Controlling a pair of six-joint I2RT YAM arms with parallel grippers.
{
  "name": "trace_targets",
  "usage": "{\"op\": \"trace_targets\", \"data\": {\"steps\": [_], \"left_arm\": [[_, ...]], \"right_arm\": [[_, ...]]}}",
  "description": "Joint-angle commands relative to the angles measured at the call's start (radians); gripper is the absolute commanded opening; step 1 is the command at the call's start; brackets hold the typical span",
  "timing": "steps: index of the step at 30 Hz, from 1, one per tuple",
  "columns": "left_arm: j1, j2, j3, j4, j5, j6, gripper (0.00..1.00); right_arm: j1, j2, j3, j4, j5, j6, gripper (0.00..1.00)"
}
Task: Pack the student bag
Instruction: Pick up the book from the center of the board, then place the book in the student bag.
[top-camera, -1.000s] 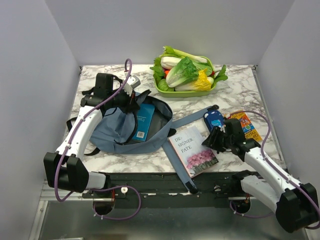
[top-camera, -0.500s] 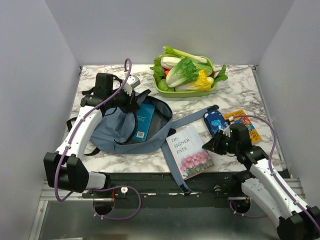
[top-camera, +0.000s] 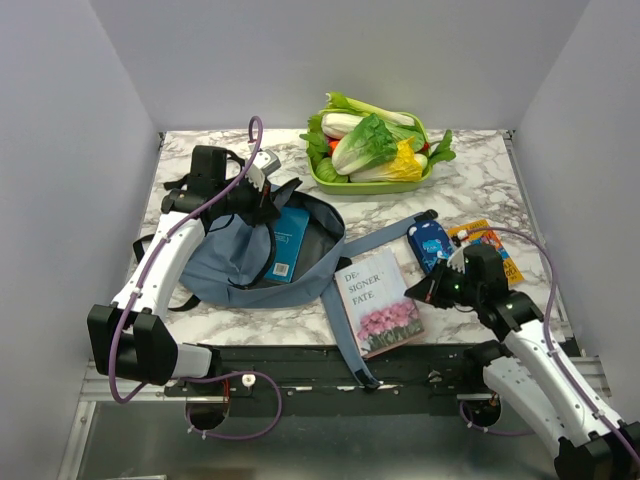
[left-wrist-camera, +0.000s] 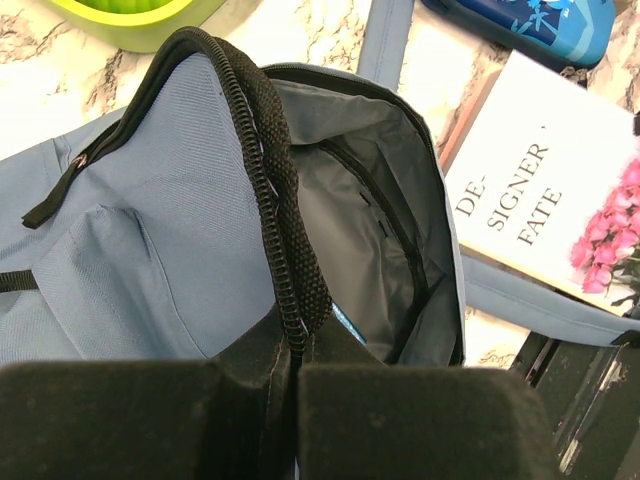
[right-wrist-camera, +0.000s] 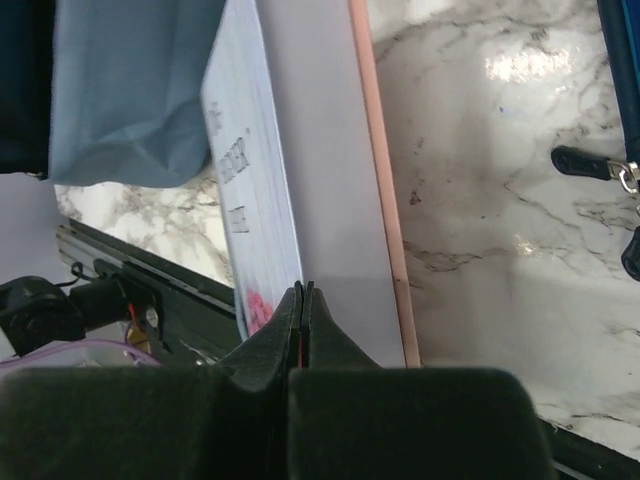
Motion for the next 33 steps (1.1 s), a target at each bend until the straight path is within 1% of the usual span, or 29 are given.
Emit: {"op": "trace_targets", "data": {"steps": [1, 4, 6, 14, 18, 24, 27, 30, 31, 33], "left_arm": [[-0.006, -0.002, -0.002, 0.033, 0.048, -0.011, 0.02], [-0.006, -0.004, -0.002, 0.038, 0.052, -0.01, 0.02], [-0.006, -0.005, -0.004, 0.039, 0.055, -0.014, 0.02], [-0.006, -0.025, -0.007, 0.025, 0.045, 0.012, 0.02], [-0.006, -0.036, -0.013, 0.022, 0.046, 0.019, 0.02], [-0.006, -0.044, 0.004, 0.012, 0.051, 0.016, 0.02], [-0.006, -0.05, 0.004, 0.002, 0.051, 0.027, 0.02], [-0.006, -0.053, 0.002, 0.01, 0.052, 0.018, 0.02], [-0.006, -0.051, 0.005, 0.008, 0.055, 0.013, 0.02], [-0.006, -0.05, 0.015, 0.005, 0.063, 0.007, 0.02]], "right_arm": [[0.001, -0.016, 0.116, -0.061, -0.015, -0.009, 0.01], [0.001, 0.015, 0.227, -0.084, -0.021, 0.015, 0.01], [0.001, 0.062, 0.296, -0.087, -0.044, 0.032, 0.01], [0.001, 0.171, 0.485, -0.07, -0.121, 0.089, 0.01], [0.001, 0.222, 0.534, -0.007, -0.177, 0.133, 0.01], [0.001, 0.341, 0.572, 0.118, -0.242, 0.202, 0.01], [0.001, 0.394, 0.589, 0.146, -0.248, 0.221, 0.01], [0.001, 0.461, 0.575, 0.249, -0.275, 0.284, 0.01], [0.005, 0.479, 0.565, 0.305, -0.274, 0.302, 0.01], [0.02, 0.544, 0.569, 0.341, -0.248, 0.334, 0.01]]}}
